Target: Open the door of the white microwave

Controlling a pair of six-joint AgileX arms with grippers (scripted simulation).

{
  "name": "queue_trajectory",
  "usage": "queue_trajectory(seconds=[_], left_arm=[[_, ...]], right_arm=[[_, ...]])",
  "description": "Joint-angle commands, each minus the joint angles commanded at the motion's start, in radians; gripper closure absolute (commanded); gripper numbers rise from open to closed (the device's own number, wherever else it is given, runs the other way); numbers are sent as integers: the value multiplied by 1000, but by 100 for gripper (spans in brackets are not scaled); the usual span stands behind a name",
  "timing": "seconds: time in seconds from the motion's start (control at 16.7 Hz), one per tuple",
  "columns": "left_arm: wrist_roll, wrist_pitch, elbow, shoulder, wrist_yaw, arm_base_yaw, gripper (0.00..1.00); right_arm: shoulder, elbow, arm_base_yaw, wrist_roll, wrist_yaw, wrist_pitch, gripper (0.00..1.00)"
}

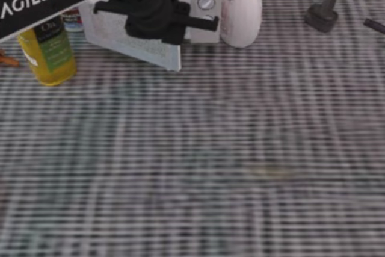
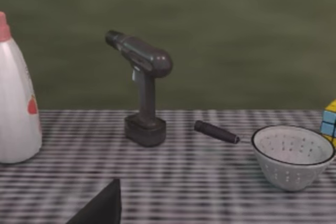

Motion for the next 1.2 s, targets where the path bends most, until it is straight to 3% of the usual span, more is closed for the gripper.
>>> queue_trajectory(seconds=[0.66, 1.2], left_arm=[[0, 0, 0, 0, 0, 0, 100], [122, 45, -119, -83, 70, 30, 100]], right_arm=[[0, 0, 0, 0, 0, 0, 0], [0, 0, 0, 0, 0, 0, 0]])
